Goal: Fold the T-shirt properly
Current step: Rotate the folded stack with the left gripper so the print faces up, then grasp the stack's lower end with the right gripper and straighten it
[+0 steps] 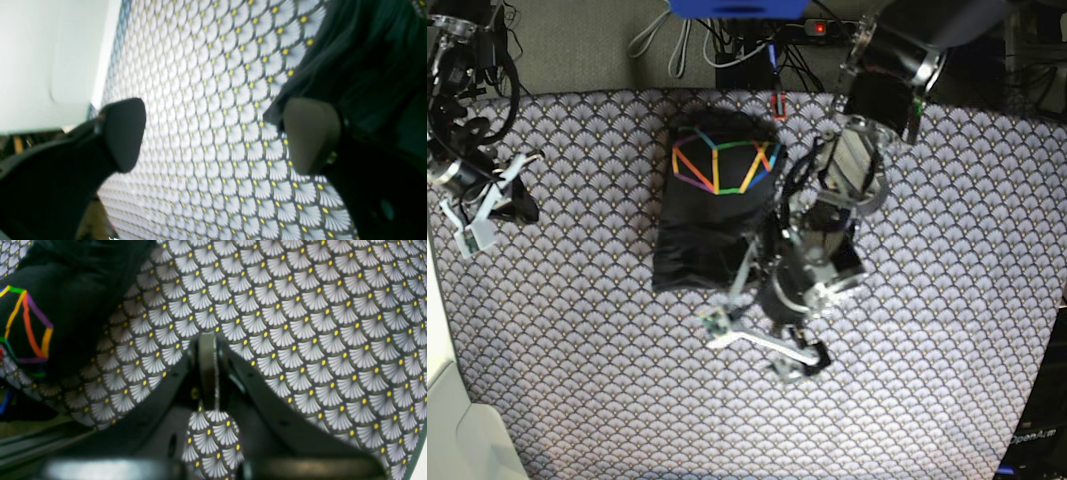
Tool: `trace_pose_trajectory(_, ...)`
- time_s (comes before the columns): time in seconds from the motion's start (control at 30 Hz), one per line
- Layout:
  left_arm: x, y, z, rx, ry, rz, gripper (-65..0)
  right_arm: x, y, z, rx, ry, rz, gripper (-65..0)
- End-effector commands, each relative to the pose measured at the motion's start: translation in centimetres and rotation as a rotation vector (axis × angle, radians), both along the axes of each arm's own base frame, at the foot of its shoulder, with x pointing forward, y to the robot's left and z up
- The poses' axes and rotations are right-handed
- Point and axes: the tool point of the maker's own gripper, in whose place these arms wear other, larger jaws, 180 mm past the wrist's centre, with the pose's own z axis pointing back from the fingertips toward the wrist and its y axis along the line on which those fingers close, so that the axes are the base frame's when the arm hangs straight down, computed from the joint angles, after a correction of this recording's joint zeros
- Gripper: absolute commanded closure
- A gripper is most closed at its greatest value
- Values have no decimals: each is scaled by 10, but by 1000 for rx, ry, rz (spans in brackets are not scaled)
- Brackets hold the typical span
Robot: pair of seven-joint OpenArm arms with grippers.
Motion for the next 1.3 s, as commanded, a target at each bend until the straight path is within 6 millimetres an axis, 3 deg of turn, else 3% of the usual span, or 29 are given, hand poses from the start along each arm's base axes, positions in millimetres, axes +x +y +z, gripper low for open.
trace_pose_trajectory(0.0,13,6,23,-39,-58,33,-650,7,6,12,18,-48,17,-3)
trace_pose_trajectory(0.23,26,123,13,-144,-15,394,-650,4,62,-6,68,-1,172,-3)
trace_pose_trajectory(0.4,3,217,-8,-160,23,639,-650,15,113,-1,104,-19,309,-2)
trace_pose_trajectory(0.53,-25,273,-23,-129,50,771,-650,27,148,10,129,-54,401,-2)
trace_pose_trajectory(0.83,-101,346,-58,-29,145,947,-650,56,186,-10,162,19,504,-2)
trace_pose_trajectory(0.93,-121,363,-55,-3,136,994,-650,67,205,-12,188,31,537,-2)
trace_pose_trajectory(1.27,-157,386,-51,36,134,1070,-650,89,239,-34,283,72,564,-2)
